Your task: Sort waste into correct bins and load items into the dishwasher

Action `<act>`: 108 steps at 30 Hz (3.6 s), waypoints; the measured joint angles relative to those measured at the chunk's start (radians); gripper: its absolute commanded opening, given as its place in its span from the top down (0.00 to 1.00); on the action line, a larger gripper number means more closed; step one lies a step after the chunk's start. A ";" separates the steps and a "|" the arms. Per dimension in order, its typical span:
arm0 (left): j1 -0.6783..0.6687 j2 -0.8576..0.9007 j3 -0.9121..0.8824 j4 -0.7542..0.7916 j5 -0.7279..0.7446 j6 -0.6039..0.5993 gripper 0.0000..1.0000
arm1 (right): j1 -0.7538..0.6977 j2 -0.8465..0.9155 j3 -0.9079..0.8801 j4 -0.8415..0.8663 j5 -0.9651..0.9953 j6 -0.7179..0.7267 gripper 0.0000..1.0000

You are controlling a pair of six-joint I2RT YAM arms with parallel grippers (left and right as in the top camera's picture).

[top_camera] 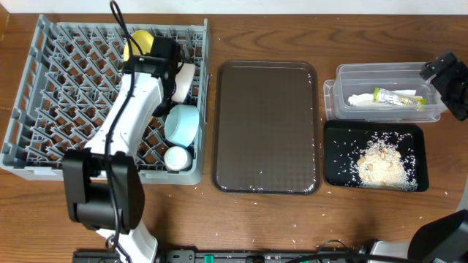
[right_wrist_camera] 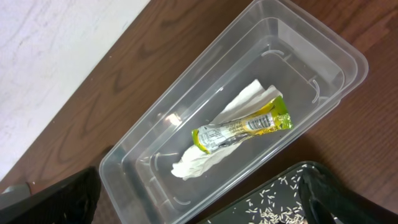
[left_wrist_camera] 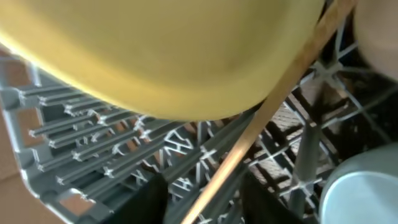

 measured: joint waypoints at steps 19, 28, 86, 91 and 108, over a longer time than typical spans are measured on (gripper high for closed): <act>0.000 -0.207 0.000 -0.020 0.194 -0.061 0.57 | 0.000 0.000 0.000 0.000 0.000 0.000 0.01; -0.129 -0.621 -0.006 -0.074 0.443 -0.115 0.21 | 0.000 0.000 0.000 0.001 0.000 0.000 0.01; 0.233 -1.542 -1.327 0.927 0.755 -0.004 0.07 | 0.000 0.000 0.000 0.001 0.000 0.002 0.01; 0.233 -1.621 -1.386 0.933 0.732 -0.003 0.07 | 0.000 0.000 0.000 0.000 0.000 0.002 0.01; 0.233 -1.799 -1.457 0.958 0.646 0.031 0.07 | 0.000 0.000 0.000 0.000 0.000 0.002 0.01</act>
